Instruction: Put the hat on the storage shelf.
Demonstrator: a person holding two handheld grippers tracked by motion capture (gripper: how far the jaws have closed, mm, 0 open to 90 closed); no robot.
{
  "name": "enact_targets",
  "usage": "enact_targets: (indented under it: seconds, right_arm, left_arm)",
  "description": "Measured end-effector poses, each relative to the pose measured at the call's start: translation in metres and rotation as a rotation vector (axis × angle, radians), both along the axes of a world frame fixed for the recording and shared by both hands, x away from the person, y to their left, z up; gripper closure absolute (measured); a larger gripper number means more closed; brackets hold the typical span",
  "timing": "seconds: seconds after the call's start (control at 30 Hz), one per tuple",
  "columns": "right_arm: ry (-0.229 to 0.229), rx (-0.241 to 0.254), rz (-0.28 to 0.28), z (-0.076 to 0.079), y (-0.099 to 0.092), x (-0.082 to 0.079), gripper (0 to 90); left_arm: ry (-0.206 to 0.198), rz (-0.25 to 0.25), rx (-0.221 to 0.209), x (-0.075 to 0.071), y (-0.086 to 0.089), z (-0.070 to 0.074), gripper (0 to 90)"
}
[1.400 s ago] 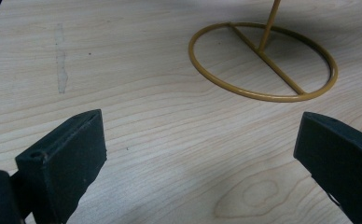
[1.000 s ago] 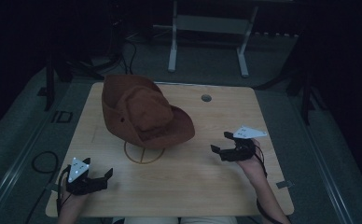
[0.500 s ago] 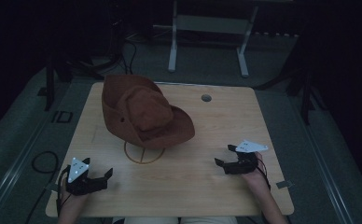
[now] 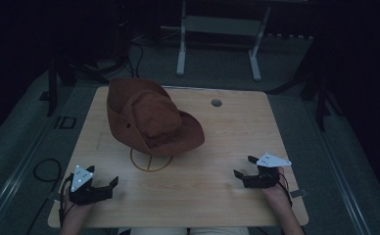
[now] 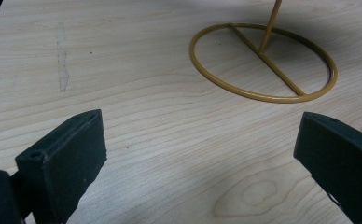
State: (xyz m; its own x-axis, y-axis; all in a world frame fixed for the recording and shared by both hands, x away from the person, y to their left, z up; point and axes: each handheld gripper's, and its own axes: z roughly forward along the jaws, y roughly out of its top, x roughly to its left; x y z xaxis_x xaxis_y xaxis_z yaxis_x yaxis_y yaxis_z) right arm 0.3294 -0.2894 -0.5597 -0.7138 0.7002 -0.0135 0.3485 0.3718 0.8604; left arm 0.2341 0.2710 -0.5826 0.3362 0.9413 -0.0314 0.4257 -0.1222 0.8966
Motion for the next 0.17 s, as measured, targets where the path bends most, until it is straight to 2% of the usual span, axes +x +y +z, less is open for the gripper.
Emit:
enact_targets:
  seconds: [0.17]
  right_arm:
    - [-0.005, -0.017, 0.002, -0.0012, 0.0019, 0.0002, 14.2]
  left_arm:
    - [0.000, -0.001, 0.001, 0.0001, -0.0002, -0.0002, 3.0]
